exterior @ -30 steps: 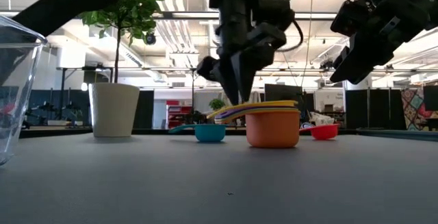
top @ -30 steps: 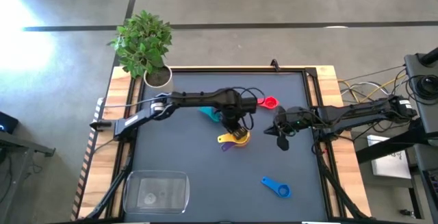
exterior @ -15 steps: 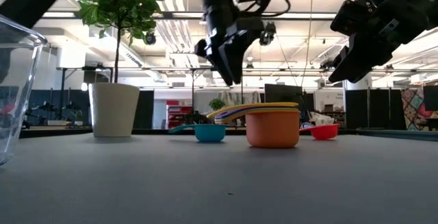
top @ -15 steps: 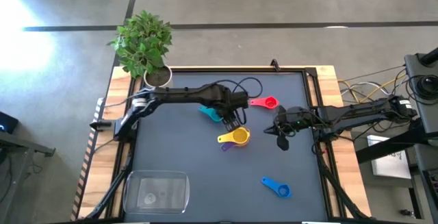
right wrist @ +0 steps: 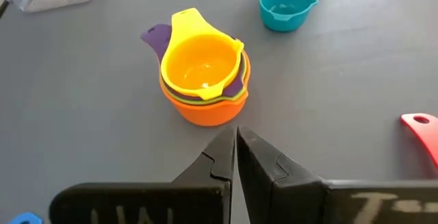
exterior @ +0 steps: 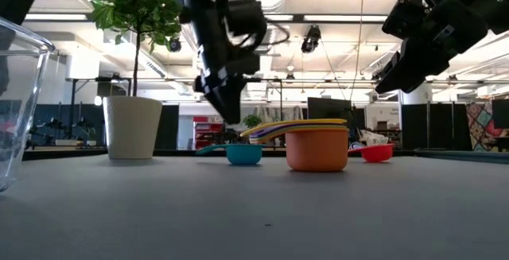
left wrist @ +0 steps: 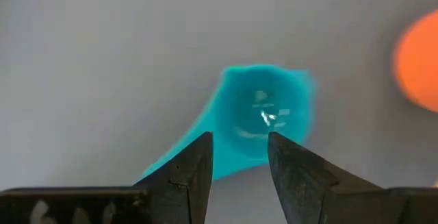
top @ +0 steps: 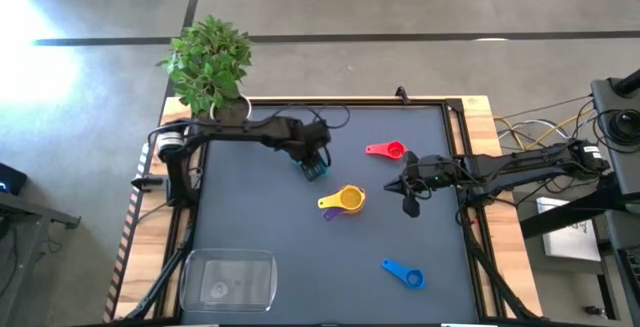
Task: Nest measuring cups in basket
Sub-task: Stack the light blue measuring cup into the yellow measuring cup
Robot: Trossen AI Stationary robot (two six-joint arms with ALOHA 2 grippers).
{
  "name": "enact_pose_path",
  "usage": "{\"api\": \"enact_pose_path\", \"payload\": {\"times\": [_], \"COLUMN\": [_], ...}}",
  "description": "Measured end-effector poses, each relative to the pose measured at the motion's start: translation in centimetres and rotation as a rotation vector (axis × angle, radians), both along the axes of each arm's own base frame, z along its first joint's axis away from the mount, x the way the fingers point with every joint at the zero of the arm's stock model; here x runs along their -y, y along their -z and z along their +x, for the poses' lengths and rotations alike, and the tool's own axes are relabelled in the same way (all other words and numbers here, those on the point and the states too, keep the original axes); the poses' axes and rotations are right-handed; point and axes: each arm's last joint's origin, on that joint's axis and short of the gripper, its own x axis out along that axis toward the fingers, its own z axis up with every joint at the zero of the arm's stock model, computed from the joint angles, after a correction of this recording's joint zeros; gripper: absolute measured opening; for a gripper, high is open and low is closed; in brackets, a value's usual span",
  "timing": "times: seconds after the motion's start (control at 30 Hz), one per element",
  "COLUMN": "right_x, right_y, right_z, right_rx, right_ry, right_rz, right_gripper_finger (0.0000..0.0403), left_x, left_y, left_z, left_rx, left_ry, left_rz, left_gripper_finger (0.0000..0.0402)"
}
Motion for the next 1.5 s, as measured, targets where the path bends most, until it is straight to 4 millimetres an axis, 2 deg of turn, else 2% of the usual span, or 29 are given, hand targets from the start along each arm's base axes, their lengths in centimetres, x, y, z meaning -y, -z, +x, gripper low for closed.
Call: {"api": "enact_pose_path", "payload": {"times": [0.13, 0.37, 0.8, 0.97, 1.07, 1.17, 1.37, 1.5], "right_x": [0.0, 0.0, 0.0, 0.0, 0.0, 0.0, 0.0, 0.0], "right_y": [0.1, 0.3, 0.5, 0.5, 0.5, 0.5, 0.5, 0.5], "right_z": [0.0, -0.1, -0.2, -0.2, -0.1, -0.1, -0.1, -0.1], "right_rx": [-0.003, -0.01, -0.015, -0.015, -0.013, -0.011, -0.009, -0.009], "right_ry": [0.0, -0.001, -0.005, -0.005, -0.005, -0.005, -0.008, -0.009], "right_rz": [0.0, -0.002, -0.01, -0.009, -0.009, -0.01, -0.015, -0.015], "right_gripper_finger": [0.0009, 0.0009, 0.0009, 0.0009, 0.0009, 0.0009, 0.0009, 0.0009], "left_x": [-1.3, -2.3, -2.6, -2.7, -2.3, -2.1, -1.9, -1.4], "left_y": [1.8, 2.6, 4.3, 5.3, 5.4, 5.3, 4.0, 2.0], "left_z": [-0.4, -0.4, 0.2, 0.4, 0.5, 0.6, 0.6, 1.3], "left_rx": [-0.045, -0.049, -0.068, -0.1, -0.098, -0.086, -0.117, -0.096], "left_ry": [-0.006, 0.006, 0.016, 0.006, -0.008, -0.064, -0.19, -0.238], "left_rz": [-0.001, 0.01, 0.042, 0.042, 0.014, -0.009, -0.111, -0.185], "left_gripper_finger": [0.0124, 0.0127, 0.0211, 0.0223, 0.0208, 0.0169, 0.0026, 0.0014]}}
